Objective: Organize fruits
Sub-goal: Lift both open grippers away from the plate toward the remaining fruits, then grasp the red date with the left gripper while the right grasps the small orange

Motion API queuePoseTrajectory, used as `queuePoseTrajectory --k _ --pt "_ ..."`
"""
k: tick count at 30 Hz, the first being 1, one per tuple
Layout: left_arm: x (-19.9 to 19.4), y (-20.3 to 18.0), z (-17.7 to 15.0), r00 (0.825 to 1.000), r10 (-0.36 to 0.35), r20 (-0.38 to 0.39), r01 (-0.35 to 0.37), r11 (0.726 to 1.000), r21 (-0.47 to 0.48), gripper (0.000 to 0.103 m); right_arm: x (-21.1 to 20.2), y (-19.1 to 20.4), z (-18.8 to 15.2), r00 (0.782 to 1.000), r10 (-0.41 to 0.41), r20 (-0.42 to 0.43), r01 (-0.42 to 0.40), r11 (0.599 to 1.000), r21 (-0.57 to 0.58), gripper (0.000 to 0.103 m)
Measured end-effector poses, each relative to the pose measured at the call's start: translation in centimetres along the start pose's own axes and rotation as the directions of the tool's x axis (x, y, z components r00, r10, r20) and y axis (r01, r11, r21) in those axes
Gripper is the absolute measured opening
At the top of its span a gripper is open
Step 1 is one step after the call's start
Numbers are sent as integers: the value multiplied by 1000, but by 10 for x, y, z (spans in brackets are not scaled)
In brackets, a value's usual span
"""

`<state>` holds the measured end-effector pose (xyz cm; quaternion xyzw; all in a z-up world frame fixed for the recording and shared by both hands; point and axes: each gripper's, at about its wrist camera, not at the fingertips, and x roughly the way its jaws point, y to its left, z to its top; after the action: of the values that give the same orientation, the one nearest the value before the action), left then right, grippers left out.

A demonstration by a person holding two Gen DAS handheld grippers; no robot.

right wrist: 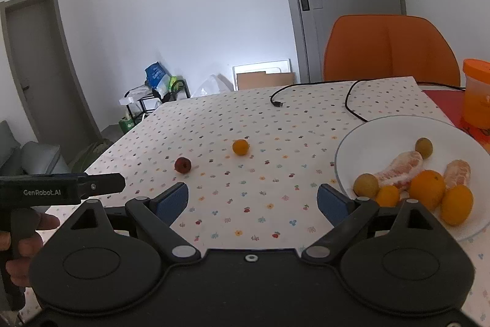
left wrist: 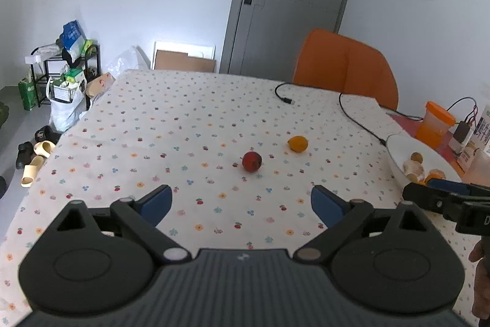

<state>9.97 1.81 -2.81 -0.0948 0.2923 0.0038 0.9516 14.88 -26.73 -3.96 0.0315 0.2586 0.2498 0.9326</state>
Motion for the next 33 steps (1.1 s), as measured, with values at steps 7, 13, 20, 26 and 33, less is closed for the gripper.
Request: queuePoseTrajectory --k 7,13,20,26,33 --pt "19 2 9 1000 -3 0 3 1000 -19 88 19 -2 7 999 21 -27 -21 1000 -18 87" --pt "36 3 15 1000 7 -11 -7 1000 -31 78 38 -5 12 998 34 -51 -36 999 -22 82" --pt "58 5 21 1000 12 -29 -13 999 -39 64 62 -11 21 996 47 -70 -49 998 -28 73" --pt "70 0 26 999 15 -36 -17 999 -42 59 76 -14 23 995 57 -82 -60 998 -31 65" --pt "90 -16 30 999 19 -40 -21 999 -45 55 87 -16 25 994 71 -84 -74 997 -34 59"
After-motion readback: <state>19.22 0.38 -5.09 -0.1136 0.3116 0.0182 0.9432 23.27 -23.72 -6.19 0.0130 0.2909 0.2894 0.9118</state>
